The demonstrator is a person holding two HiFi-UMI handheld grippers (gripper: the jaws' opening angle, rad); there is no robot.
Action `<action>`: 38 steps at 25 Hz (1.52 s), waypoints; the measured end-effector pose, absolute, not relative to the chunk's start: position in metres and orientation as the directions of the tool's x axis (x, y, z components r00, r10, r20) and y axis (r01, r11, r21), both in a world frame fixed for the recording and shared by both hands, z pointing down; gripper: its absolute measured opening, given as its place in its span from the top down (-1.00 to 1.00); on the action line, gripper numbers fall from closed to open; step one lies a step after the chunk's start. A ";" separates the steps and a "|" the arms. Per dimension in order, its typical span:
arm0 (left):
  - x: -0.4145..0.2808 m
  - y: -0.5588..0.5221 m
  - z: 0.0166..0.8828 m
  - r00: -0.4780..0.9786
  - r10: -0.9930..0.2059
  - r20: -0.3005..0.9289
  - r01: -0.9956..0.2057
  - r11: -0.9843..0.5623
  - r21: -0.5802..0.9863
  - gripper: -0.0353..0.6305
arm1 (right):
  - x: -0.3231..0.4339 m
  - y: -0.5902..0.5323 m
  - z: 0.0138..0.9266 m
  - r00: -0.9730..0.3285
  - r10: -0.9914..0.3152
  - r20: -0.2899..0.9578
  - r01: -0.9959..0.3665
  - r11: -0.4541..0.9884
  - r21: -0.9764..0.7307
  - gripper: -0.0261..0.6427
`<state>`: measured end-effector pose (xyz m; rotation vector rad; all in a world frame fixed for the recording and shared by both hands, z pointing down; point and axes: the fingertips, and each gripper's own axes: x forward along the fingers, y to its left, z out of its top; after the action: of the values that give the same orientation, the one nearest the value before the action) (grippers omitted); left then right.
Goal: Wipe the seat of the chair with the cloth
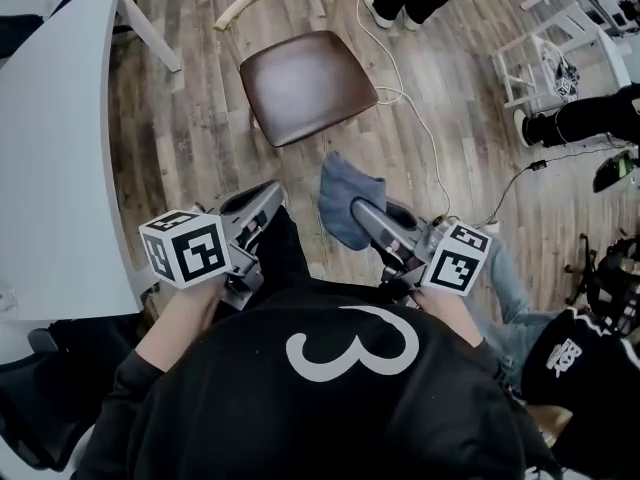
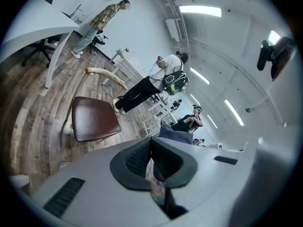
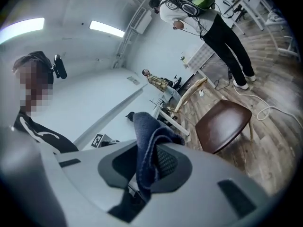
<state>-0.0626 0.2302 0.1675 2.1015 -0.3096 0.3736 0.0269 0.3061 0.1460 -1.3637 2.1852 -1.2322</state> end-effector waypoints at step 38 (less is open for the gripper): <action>-0.072 -0.017 0.366 0.765 -0.243 0.596 -0.642 -0.221 0.734 0.86 | 0.007 -0.056 0.373 -0.746 -0.450 0.491 -0.611 0.169 -0.773 0.76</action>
<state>-0.0720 -0.0171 0.3663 1.7980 -0.6888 0.4272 0.0066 -0.0556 0.3730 -1.1505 2.5104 -1.7887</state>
